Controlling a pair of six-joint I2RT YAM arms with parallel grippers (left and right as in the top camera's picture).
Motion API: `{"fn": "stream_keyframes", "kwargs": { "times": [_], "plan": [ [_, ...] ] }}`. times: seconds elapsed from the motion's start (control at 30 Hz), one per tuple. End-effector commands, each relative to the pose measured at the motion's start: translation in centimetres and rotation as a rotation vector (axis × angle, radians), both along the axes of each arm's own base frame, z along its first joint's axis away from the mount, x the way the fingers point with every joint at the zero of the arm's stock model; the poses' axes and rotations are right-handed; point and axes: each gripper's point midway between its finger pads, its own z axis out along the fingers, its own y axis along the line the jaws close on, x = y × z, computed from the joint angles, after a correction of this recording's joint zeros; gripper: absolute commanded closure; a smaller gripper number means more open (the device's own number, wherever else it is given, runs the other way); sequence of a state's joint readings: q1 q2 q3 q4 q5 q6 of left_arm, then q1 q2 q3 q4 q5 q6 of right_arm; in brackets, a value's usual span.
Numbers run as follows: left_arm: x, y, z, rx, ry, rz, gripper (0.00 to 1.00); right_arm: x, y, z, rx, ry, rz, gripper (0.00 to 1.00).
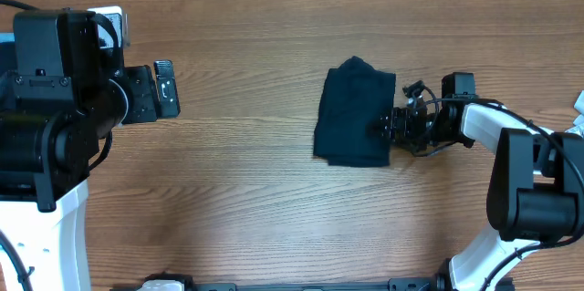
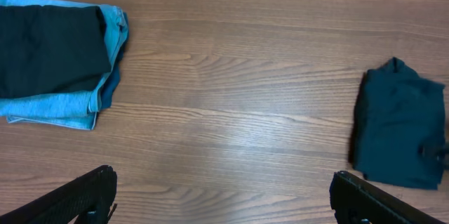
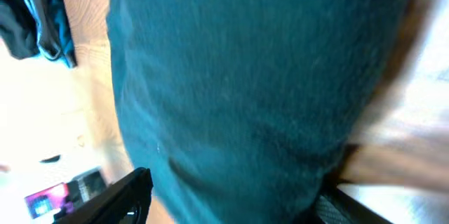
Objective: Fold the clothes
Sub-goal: 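Move the right gripper back to the bundle's right side and grasp it, then push the teal bundle leftward toward table center with the right gripper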
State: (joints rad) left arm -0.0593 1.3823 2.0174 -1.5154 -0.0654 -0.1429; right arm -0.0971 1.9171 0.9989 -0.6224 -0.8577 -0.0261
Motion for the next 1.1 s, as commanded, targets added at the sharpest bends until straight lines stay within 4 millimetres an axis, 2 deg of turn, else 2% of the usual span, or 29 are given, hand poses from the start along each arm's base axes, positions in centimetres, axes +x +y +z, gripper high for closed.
{"fn": "stream_keyframes", "kwargs": {
  "times": [0.0,0.07,0.3,0.43,0.57,0.73,0.9,1.0,1.07],
  "plan": [
    [0.1,0.0,0.0,0.015,-0.001,-0.005,0.0,-0.7,1.1,0.3,0.05,0.022,0.032,0.28],
    [0.1,0.0,0.0,0.015,-0.001,-0.005,0.0,-0.3,1.0,0.2,0.043,0.024,0.01,0.15],
    [0.1,0.0,0.0,0.015,-0.001,-0.005,0.0,3.3,-1.1,-0.6,-0.023,0.092,-0.229,0.15],
    [0.1,0.0,0.0,0.015,-0.001,-0.005,0.0,3.9,-2.5,-1.7,-0.106,0.155,-0.346,0.1],
    [0.1,0.0,0.0,0.015,-0.001,-0.005,0.0,4.6,-2.9,-1.8,-0.122,0.12,-0.357,0.09],
    [0.1,0.0,0.0,0.015,-0.001,-0.005,0.0,5.0,-4.8,-2.6,-0.206,0.115,-0.41,0.06],
    [0.1,0.0,0.0,0.015,-0.001,-0.005,0.0,5.3,-4.5,-2.5,-0.199,0.094,-0.403,0.07],
    [0.1,0.0,0.0,0.015,-0.001,-0.005,0.0,5.9,-2.4,-2.1,-0.137,0.059,-0.35,0.11],
    [0.1,0.0,0.0,0.015,-0.001,-0.005,0.0,5.7,-1.5,-2.6,-0.138,0.064,-0.331,0.11]
  ]
}}
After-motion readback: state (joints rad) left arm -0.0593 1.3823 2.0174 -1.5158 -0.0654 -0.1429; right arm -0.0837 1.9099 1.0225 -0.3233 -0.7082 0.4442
